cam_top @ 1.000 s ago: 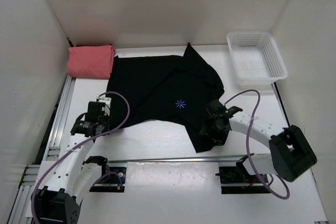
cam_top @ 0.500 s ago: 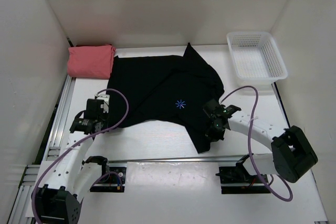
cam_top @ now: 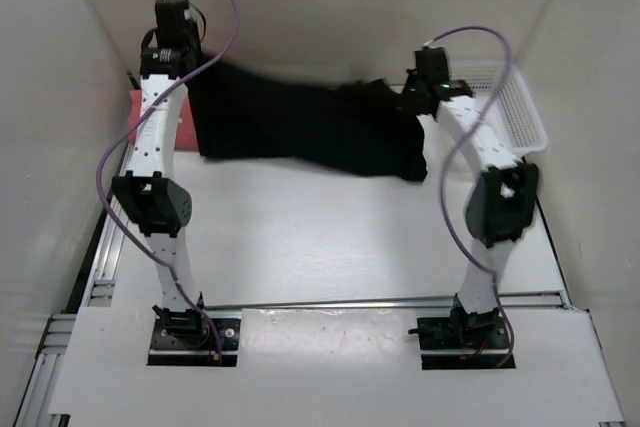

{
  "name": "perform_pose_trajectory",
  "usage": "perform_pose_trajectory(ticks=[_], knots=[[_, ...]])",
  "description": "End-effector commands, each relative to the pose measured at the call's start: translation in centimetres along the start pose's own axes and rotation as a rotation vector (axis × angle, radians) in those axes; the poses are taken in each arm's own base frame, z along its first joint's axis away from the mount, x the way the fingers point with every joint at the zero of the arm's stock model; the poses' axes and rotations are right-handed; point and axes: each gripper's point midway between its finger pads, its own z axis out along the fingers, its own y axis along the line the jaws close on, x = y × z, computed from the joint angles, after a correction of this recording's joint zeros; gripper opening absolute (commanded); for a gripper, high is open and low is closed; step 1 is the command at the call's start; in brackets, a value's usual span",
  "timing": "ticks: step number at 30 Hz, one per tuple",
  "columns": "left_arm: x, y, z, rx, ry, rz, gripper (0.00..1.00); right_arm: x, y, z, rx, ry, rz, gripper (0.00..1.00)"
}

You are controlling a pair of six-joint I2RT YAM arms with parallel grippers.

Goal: Fold and stack the t-shirts
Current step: Fold the flattened tshirt in 1/3 of the way

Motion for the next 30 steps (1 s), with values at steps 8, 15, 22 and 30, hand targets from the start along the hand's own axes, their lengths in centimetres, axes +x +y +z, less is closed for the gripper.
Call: perform_pose_trajectory(ticks=[8, 15, 22, 30], knots=[[-8.3, 5.5, -12.2, -0.027, -0.292, -0.107, 0.11, -12.2, 3.2, -23.5, -0.209, -0.512, -0.144, 0.0], [5.9, 2.9, -14.1, 0.109, -0.04, -0.014, 0.11, 2.6, 0.1, -22.0, -0.183, -0.285, -0.154, 0.0], [23.2, 4.6, -19.9, 0.091, 0.197, 0.079, 0.11, 20.9, -4.0, -23.6, -0.189, -0.002, -0.02, 0.0], [41.4, 7.2, -25.7, 0.075, 0.572, 0.212, 0.11, 33.0, -6.1, -24.1, -0.181, 0.234, 0.12, 0.0]])
